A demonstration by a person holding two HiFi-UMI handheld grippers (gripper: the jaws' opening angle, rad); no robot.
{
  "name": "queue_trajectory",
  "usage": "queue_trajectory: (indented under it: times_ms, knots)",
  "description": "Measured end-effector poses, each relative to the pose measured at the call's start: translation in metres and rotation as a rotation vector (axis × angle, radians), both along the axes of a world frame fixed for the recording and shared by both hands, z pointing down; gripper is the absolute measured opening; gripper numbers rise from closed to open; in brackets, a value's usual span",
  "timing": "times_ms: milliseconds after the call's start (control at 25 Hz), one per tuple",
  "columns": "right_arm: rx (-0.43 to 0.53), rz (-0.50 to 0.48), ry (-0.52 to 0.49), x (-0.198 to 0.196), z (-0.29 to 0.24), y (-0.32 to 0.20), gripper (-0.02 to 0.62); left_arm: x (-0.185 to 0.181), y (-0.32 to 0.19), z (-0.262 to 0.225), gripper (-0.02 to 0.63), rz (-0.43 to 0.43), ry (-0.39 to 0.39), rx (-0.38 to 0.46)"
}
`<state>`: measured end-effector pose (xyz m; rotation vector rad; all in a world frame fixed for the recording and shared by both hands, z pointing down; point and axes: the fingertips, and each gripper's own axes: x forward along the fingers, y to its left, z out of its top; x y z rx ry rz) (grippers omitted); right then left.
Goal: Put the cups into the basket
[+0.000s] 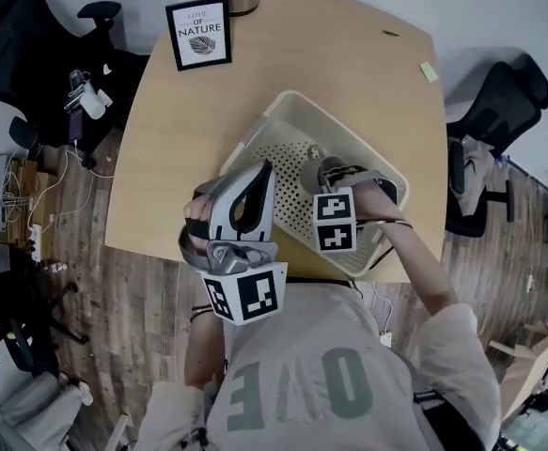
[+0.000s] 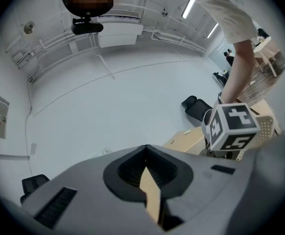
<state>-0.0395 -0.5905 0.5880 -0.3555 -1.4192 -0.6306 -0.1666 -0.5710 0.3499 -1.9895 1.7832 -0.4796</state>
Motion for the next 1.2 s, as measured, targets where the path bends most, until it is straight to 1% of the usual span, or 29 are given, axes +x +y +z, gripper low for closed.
queue_trajectory:
  times_ms: [120,240,360,440,600,640,680,760,920,1120,1200]
  knots:
    - [-0.01,-0.018,0.054,0.004,0.016,-0.003,0.058,-0.009,0.001,0.003,0.009,-0.03,0.013,-0.011]
    - [-0.031,-0.023,0.073,0.003,0.025,0.0,0.058,-0.014,0.001,0.009,0.009,-0.043,0.038,-0.029]
    - [-0.032,-0.033,0.09,0.003,0.031,0.004,0.058,-0.013,0.003,0.013,0.009,-0.047,0.037,-0.042]
    - [-0.028,-0.029,0.085,0.002,0.034,0.005,0.058,-0.012,0.005,0.014,0.009,-0.039,0.041,-0.042]
    - [-0.013,-0.007,0.01,-0.007,0.033,0.006,0.061,-0.008,0.006,0.013,0.009,-0.025,0.043,-0.036]
    - [0.001,0.003,-0.018,-0.01,0.033,0.006,0.074,-0.007,0.006,0.014,0.009,-0.024,0.042,-0.037]
    - [0.018,0.014,-0.046,-0.012,0.033,0.005,0.114,-0.006,0.006,0.014,0.009,-0.023,0.04,-0.04]
    - [0.039,0.039,-0.083,-0.014,0.033,0.005,0.134,-0.004,0.005,0.014,0.009,-0.022,0.035,-0.045]
    - [0.015,0.117,-0.141,-0.017,0.02,0.006,0.181,-0.003,0.004,0.008,0.009,-0.018,0.03,-0.031]
    - [0.072,0.131,-0.206,-0.017,-0.016,0.002,0.181,-0.001,0.005,0.002,0.009,-0.004,0.015,-0.016]
    - [0.081,0.154,-0.26,-0.021,-0.035,0.004,0.181,0.002,0.004,-0.001,0.009,0.01,0.009,-0.009]
